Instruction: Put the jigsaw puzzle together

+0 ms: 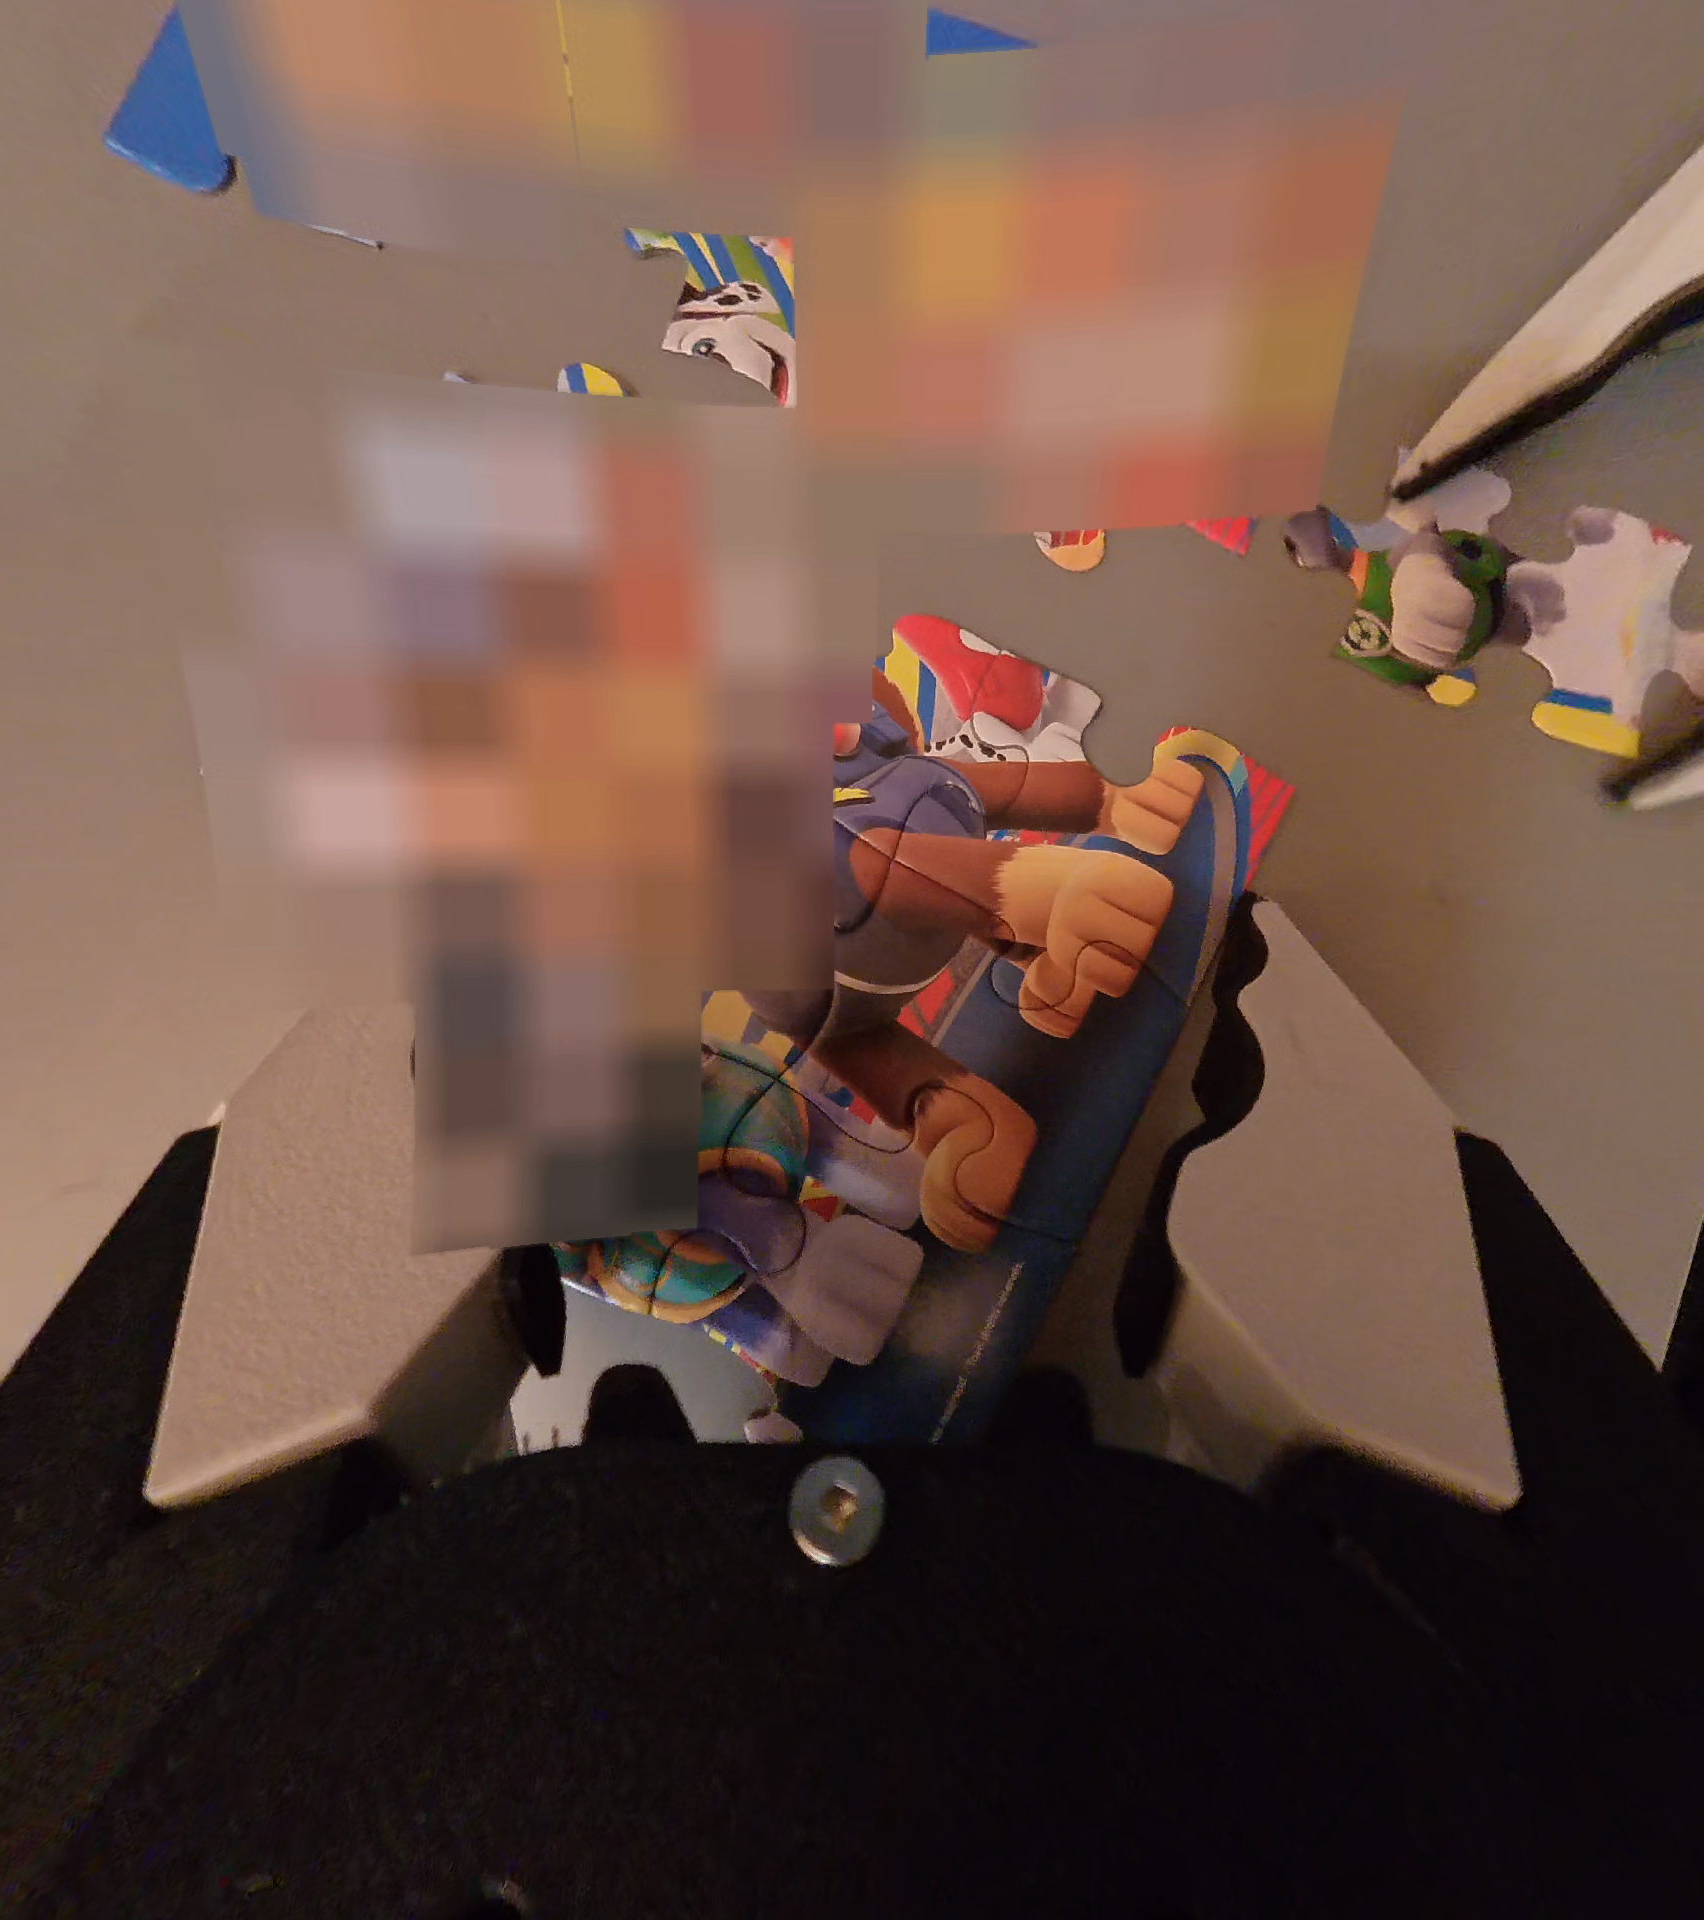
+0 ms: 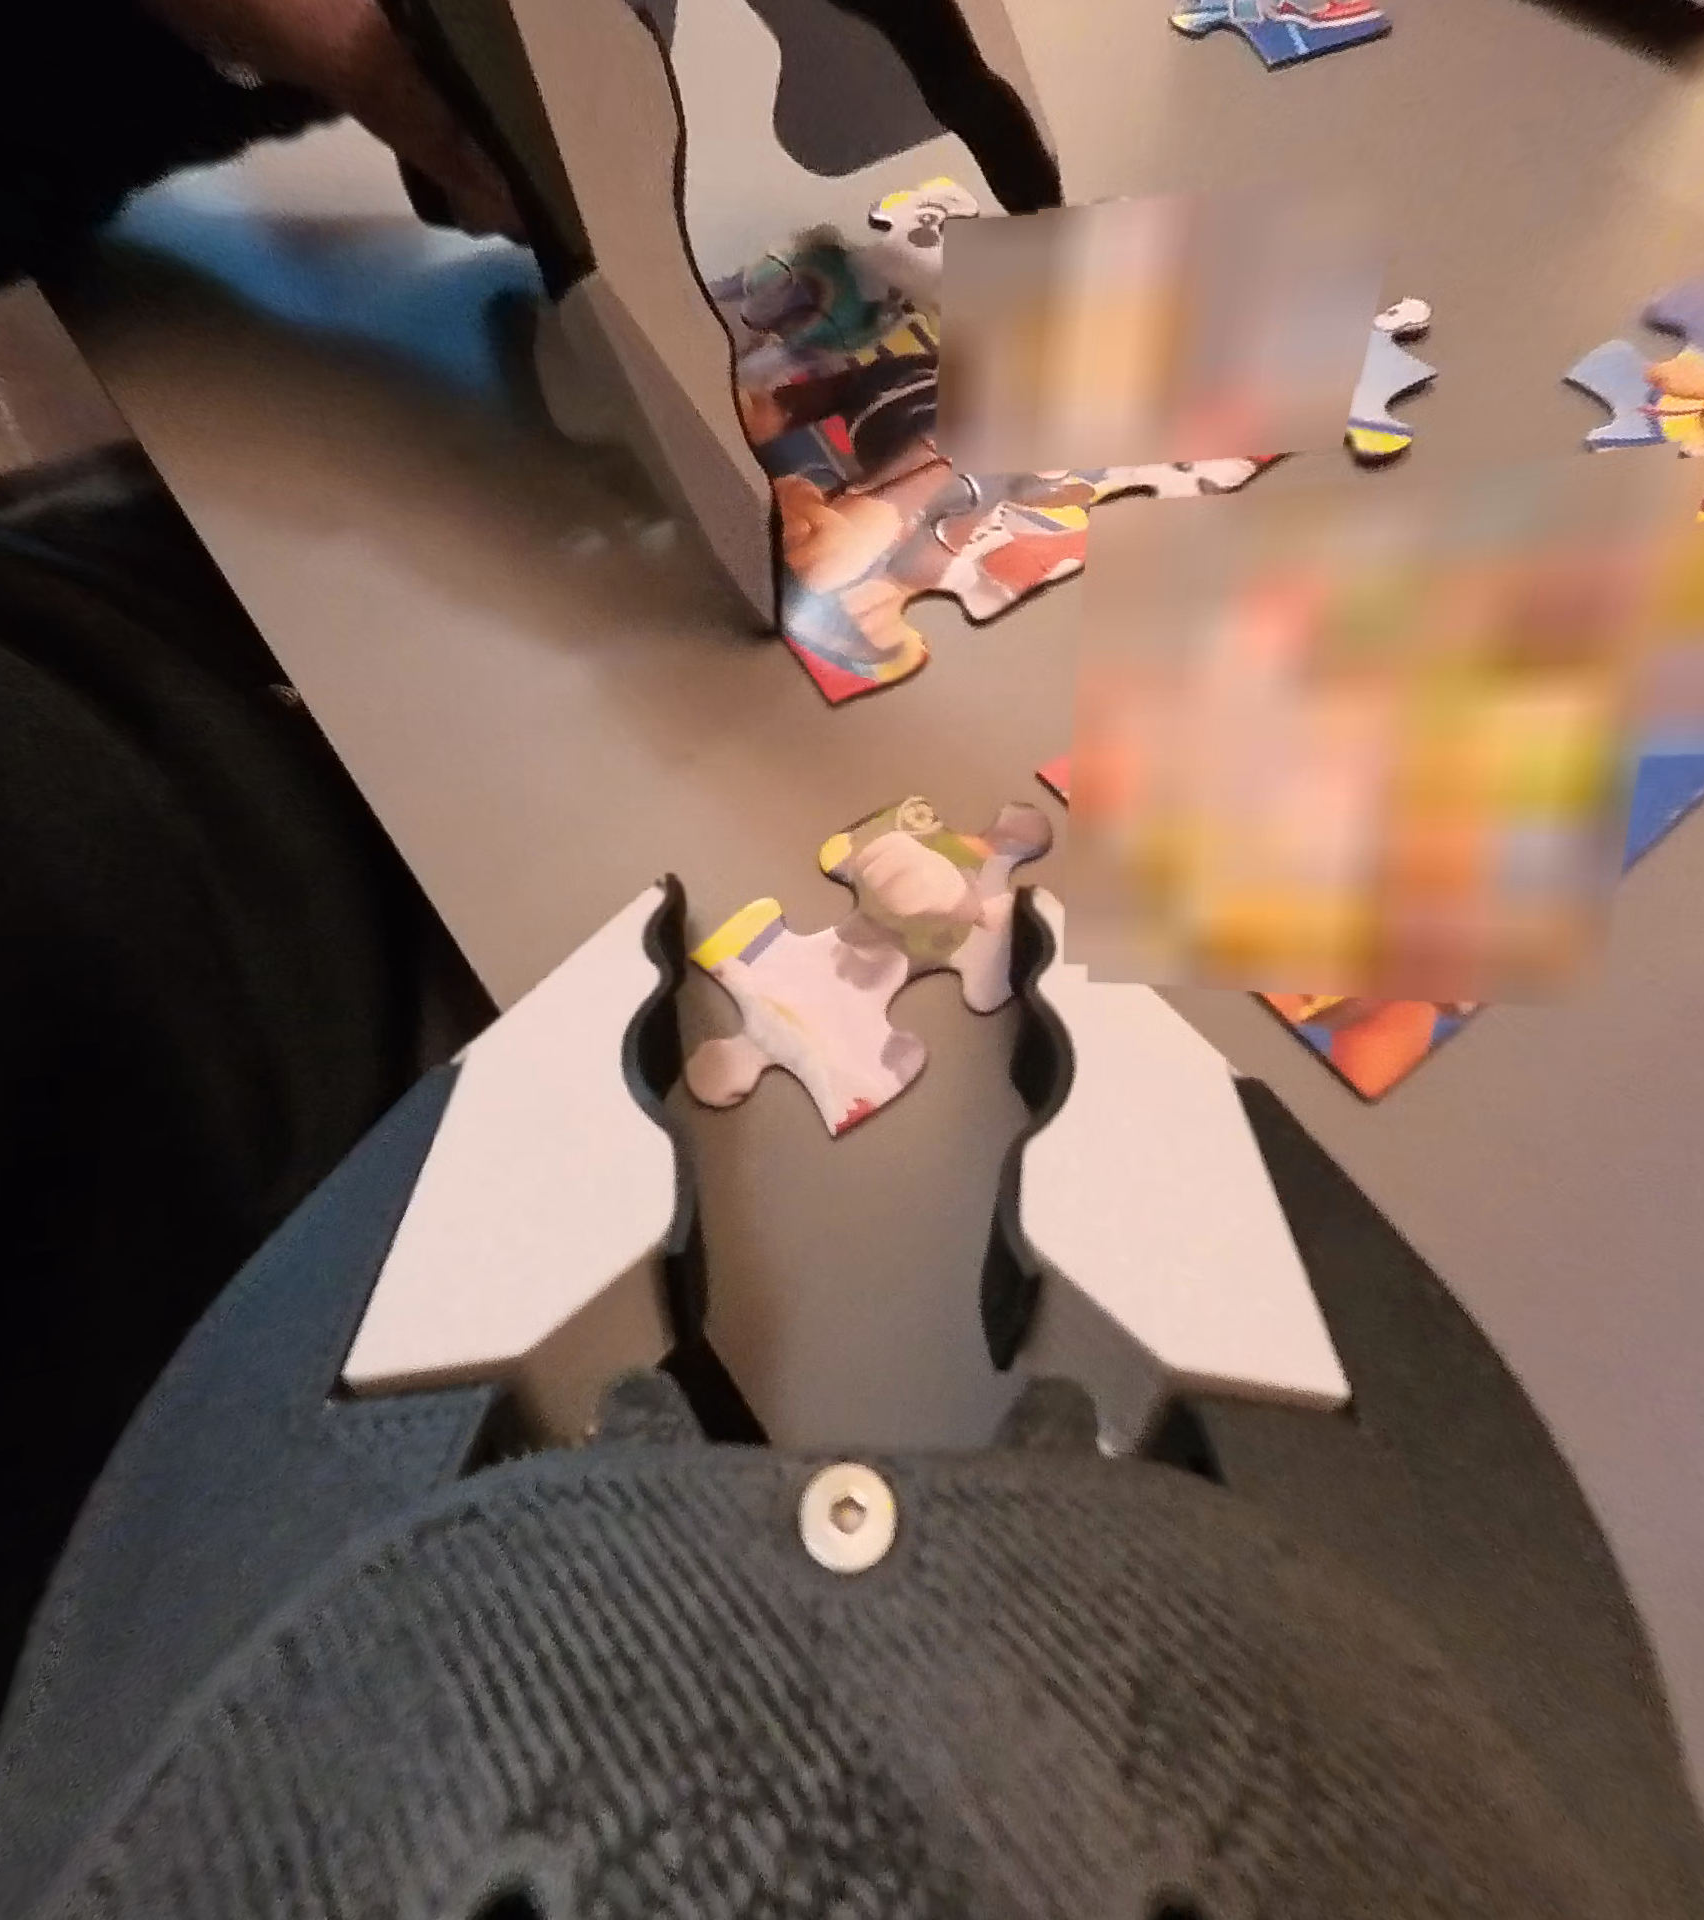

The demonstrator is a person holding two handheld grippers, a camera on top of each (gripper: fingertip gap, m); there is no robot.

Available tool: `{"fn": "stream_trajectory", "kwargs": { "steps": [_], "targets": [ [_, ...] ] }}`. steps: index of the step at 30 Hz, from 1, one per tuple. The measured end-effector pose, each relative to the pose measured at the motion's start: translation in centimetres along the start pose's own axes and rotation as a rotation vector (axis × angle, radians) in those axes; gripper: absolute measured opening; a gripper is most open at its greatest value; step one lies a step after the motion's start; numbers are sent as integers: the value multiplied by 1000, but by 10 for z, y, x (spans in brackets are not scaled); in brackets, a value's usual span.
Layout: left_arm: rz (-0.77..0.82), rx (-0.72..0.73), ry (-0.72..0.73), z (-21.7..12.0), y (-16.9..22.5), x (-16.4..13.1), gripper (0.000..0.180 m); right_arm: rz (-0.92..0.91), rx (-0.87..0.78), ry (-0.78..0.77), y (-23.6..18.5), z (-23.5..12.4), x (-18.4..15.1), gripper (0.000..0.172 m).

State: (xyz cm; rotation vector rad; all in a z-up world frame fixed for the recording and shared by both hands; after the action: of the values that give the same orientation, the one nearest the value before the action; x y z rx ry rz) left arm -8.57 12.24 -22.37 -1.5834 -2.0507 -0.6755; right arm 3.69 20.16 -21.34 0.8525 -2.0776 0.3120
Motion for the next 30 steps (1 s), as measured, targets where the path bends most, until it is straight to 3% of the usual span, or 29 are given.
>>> {"fn": "stream_trajectory", "kwargs": {
  "steps": [7, 11, 20, 27, 30],
  "targets": [
    [-86, 73, 34, 5, 2, 5, 139, -29, 160, -5, -26, 3, 7, 55],
    [-106, 94, 40, 6, 1, 7, 139, -58, 165, -8, -26, 4, 8, 50],
    [-118, 101, 55, 9, 0, 10, 137, -81, 0, 28, 18, 8, 27, 49],
    [-184, -6, 130, -9, 5, 17, 132, -164, 121, -35, 29, 32, 35, 47],
    [-180, 12, 141, -21, -3, 12, 131, -213, 181, -82, 32, 41, 34, 48]
  ]
}}
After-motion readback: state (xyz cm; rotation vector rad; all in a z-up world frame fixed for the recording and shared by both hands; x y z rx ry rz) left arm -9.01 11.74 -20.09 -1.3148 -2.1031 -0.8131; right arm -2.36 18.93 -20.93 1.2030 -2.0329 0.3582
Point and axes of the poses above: each gripper's, where its closed fingertips meet, z out along the fingers, x out of its top, y = z × x across the jaws, the point moved 3 cm from there along -z, back along the fingers, and after that the axes turned 8 degrees about -z, right-handed, at the moved point
